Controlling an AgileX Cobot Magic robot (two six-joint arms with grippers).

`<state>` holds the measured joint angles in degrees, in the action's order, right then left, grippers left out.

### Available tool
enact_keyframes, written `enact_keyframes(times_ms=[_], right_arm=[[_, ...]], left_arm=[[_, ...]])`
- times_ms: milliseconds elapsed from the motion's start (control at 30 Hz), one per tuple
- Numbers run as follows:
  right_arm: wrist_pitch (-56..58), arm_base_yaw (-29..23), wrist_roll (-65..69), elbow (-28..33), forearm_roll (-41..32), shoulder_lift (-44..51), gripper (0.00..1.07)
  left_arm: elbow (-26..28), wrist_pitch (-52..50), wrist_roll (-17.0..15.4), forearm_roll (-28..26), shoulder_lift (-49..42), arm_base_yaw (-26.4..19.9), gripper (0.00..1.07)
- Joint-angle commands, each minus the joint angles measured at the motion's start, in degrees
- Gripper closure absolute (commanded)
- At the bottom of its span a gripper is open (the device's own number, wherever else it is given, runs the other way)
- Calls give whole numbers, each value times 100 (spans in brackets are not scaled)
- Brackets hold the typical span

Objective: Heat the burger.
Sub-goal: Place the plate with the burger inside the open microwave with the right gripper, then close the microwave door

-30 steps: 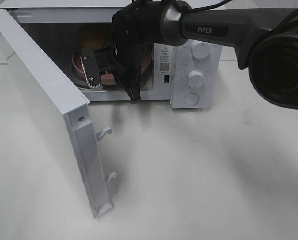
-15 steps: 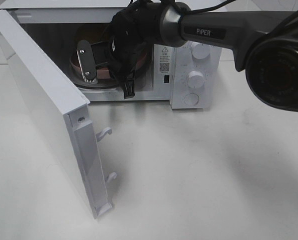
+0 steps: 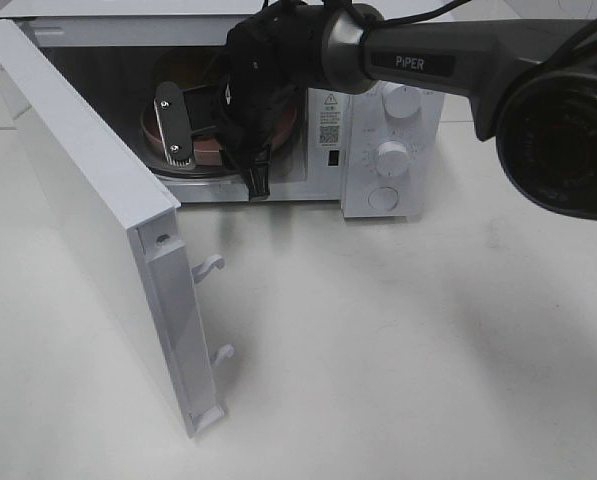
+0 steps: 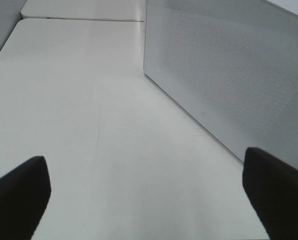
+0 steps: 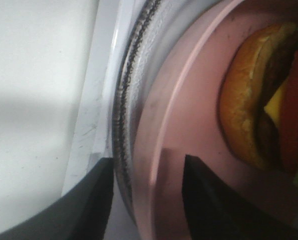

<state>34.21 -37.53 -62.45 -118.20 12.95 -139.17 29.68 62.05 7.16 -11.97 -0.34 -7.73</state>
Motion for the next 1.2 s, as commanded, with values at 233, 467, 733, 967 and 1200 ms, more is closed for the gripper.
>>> enact_keyframes(times_ms=[233,467,733,967,1200], right_arm=[[-332,0,74,859,-46,607,42],[-481,17,86,1484,-40,1003,28],[-837,92,86,2538,-11,1736,30],[-1054,155,258,3415,11,2447,31],[-1346,155,922,4068,11,2991,31]], left_arm=[[-11,-86,11,-11,-143,-17,9],[-11,-86,11,-11,-143,-17,9],[-11,-86,11,-11,-143,-17,9],[-11,-86,11,-11,-143,-17,9],[-11,-86,11,-11,-143,-17,9]])
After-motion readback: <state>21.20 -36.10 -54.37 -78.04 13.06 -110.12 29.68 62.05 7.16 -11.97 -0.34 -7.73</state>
